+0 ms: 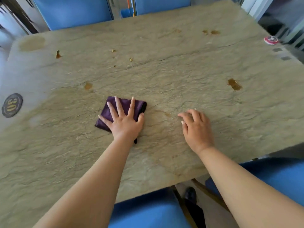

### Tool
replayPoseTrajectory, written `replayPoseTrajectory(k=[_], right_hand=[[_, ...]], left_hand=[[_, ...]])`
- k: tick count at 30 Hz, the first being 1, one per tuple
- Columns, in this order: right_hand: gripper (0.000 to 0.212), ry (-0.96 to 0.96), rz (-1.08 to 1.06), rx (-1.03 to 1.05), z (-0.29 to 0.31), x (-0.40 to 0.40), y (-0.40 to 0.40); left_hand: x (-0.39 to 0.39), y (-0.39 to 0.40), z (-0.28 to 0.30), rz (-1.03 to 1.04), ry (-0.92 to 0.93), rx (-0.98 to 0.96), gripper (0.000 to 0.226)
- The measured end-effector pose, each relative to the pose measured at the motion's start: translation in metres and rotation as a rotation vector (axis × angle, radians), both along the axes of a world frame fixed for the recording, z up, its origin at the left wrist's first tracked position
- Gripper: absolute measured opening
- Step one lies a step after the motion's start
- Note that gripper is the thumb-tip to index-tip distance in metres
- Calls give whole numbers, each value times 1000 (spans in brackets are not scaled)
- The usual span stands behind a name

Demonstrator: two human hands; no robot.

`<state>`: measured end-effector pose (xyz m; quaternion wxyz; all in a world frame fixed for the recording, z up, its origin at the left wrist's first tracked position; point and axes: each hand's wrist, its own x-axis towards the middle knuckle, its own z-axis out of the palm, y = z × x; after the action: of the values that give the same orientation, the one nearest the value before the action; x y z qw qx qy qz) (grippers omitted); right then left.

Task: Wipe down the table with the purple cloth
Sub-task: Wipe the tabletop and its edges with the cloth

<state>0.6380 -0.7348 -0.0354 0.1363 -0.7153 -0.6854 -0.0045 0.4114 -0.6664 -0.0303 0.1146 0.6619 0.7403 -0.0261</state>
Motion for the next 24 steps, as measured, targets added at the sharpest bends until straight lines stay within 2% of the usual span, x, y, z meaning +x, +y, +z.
replayPoseTrajectory(k=[1, 3, 7, 12, 14, 17, 19, 21, 24], right_hand=[[33, -15, 41, -13, -2, 9, 4], [37, -32, 114, -29, -5, 30, 15], [48, 29, 185, -68, -7, 54, 34], [49, 69, 186, -67, -10, 52, 36], [51, 75, 192, -80, -10, 53, 36], [51, 58, 204, -87, -11, 54, 36], [48, 65, 206, -87, -11, 54, 37], [47, 72, 211, -74, -12, 55, 37], [46, 71, 221, -86, -13, 57, 37]], left_hand=[[20, 10, 2, 58, -19, -16, 67], [60, 18, 3, 40, -46, -14, 67], [111, -32, 0, -290, -41, 68, 64], [61, -91, -2, -656, 25, 132, 65], [36, -84, -1, -543, 64, 113, 67], [37, -47, 0, -85, 57, 94, 66], [52, -23, 1, 148, 29, 63, 64], [64, -15, 2, 222, 12, 17, 62], [79, -51, 7, 109, -12, -38, 62]])
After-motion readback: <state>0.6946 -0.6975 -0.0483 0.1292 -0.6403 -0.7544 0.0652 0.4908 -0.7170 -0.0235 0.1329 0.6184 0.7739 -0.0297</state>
